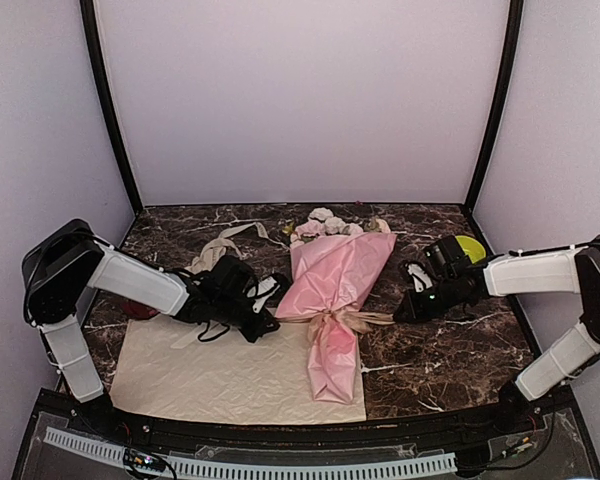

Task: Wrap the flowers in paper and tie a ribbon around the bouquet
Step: Tie the half-tied ribbon around the folded bouquet.

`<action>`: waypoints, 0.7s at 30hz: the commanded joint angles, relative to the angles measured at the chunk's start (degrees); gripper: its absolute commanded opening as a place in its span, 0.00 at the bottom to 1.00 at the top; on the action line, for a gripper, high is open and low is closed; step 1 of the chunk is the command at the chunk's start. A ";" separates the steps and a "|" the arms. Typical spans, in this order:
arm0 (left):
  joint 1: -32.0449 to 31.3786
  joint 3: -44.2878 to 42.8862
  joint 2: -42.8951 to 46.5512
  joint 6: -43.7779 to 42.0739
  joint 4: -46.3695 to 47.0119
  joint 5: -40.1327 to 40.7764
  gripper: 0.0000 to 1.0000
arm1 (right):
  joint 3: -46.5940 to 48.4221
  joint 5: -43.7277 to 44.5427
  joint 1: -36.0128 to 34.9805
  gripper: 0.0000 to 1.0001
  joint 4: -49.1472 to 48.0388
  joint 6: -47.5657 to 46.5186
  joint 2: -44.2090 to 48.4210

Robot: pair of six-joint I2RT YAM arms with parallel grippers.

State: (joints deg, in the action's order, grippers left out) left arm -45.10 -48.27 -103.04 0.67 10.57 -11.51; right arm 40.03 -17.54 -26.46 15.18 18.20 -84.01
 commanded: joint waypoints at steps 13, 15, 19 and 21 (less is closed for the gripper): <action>2.09 0.51 -0.57 0.46 -4.54 -1.00 0.00 | -2.54 0.50 1.98 0.00 -0.77 0.09 -2.83; 2.04 -0.02 0.03 -0.67 -4.48 -3.50 0.00 | -1.87 -1.73 2.05 0.00 -1.28 -0.91 -2.35; 1.95 1.14 4.86 -1.31 -0.60 -7.59 0.43 | 0.01 -3.17 2.02 0.43 -1.71 -1.38 3.37; 1.95 2.38 9.64 -2.33 1.52 -9.19 0.63 | 1.05 -1.82 2.15 0.79 -1.94 -0.74 7.95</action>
State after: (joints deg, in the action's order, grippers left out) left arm -43.64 -48.25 -102.04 -0.08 10.22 -16.60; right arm 38.30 -20.58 -24.93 13.69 17.78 -83.99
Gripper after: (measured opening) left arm 0.458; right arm 0.459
